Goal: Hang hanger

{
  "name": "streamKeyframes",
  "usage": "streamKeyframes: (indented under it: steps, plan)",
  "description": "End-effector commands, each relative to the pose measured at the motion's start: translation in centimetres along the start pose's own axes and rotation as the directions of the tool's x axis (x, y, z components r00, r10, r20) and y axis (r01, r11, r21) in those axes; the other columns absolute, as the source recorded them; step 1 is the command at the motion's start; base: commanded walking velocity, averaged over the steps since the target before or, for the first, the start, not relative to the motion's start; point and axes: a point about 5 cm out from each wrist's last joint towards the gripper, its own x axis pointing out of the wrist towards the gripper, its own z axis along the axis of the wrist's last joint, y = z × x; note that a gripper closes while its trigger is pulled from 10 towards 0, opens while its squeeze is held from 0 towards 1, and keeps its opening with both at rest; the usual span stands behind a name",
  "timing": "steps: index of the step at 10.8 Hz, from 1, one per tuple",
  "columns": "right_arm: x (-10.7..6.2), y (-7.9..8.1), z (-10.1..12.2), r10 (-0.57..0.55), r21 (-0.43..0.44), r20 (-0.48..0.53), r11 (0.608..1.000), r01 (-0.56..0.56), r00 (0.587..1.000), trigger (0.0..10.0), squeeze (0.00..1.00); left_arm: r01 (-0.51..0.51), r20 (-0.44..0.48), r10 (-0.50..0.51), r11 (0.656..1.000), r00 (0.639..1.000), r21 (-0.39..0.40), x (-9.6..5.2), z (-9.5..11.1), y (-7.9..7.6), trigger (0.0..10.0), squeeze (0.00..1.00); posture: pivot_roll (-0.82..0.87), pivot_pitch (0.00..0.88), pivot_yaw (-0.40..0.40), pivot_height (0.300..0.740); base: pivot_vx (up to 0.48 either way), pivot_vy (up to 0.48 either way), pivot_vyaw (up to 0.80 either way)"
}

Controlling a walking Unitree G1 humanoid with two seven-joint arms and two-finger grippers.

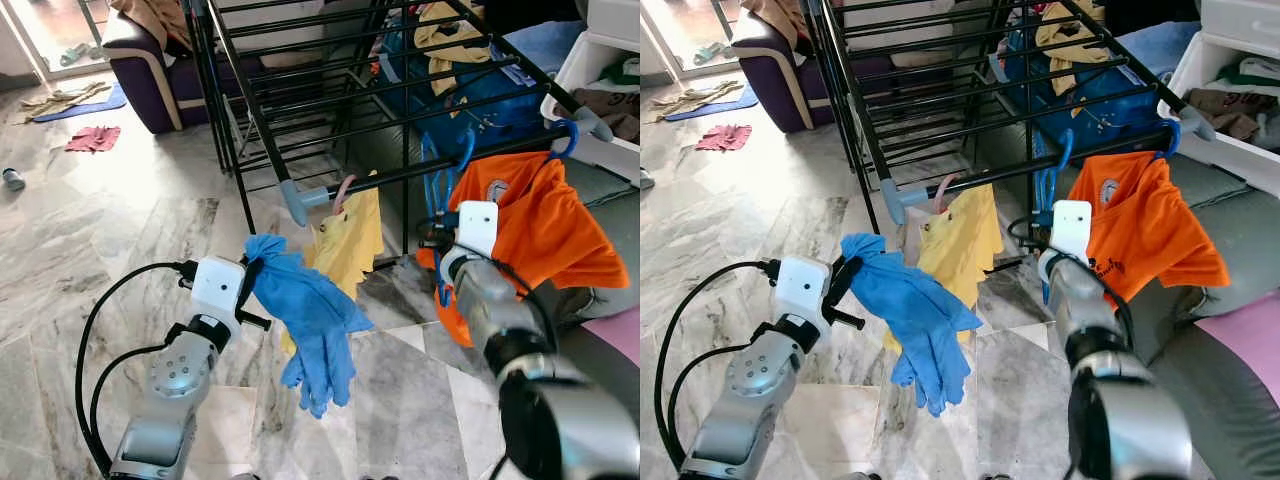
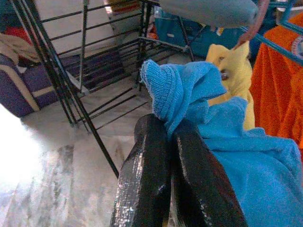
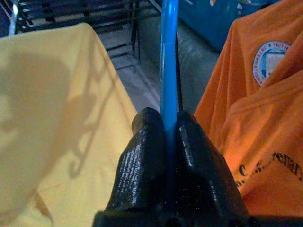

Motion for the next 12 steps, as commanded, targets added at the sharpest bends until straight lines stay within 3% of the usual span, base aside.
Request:
streamKeyframes:
  steps: [1, 2, 3, 5, 6, 8, 12]
  plan:
    - [-0.2, 0.2, 1.4, 0.014, -0.016, 0.085, 1.000, -0.012, 0.996, 0.7, 0.00, -0.018, 0.000, 0.018, 1.000, 1.000, 0.009, -0.2, -0.1, 0.1, 10.0, 0.00, 0.04, 0.053, -0.019, 0.740, 0.000, 0.000, 0.00]
    - [-1.5, -0.2, 0.4, -0.003, -0.017, 0.106, 1.000, 0.005, 0.994, 2.5, 0.00, -0.037, -0.003, 0.037, 0.999, 0.999, 0.004, -0.4, -0.3, 0.0, 10.0, 0.00, 0.04, 0.052, -0.022, 0.740, 0.000, 0.000, 0.00]
    - [-3.1, -0.2, -0.6, 0.003, -0.020, 0.122, 1.000, -0.001, 0.993, 10.0, 0.00, -0.038, -0.002, 0.038, 0.999, 0.999, 0.000, -0.7, -0.3, -0.2, 10.0, 0.00, 0.03, 0.056, -0.027, 0.740, 0.000, 0.000, 0.00]
    - [-8.5, -0.8, -3.6, -0.041, -0.054, 0.117, 0.997, 0.048, 0.992, 10.0, 0.00, -0.044, -0.012, 0.043, 0.999, 0.999, -0.008, -1.0, -0.7, -0.6, 10.0, 0.00, 0.01, 0.061, -0.024, 0.740, 0.000, 0.000, 0.00]
    - [-10.6, -1.0, -5.1, -0.027, -0.069, 0.069, 0.997, 0.032, 0.997, 10.0, 0.00, -0.033, -0.009, 0.033, 0.999, 0.999, -0.013, -0.8, -0.5, -0.8, 10.0, 0.00, 0.00, 0.066, -0.018, 0.740, 0.000, 0.000, 0.00]
    - [-11.3, -1.3, -5.1, -0.037, -0.079, 0.041, 0.996, 0.040, 0.998, 10.0, 0.00, -0.025, -0.007, 0.025, 1.000, 1.000, -0.012, -0.5, -0.5, -0.8, 10.0, 0.00, -0.02, 0.070, -0.009, 0.740, 0.000, 0.000, 0.00]
    - [-10.1, -1.6, -3.7, -0.040, -0.096, 0.054, 0.994, 0.045, 0.998, 10.0, 0.00, -0.024, -0.004, 0.024, 1.000, 1.000, -0.005, -0.8, -0.6, -0.7, 10.0, 0.00, 0.00, 0.065, -0.023, 0.740, 0.000, 0.000, 0.00]
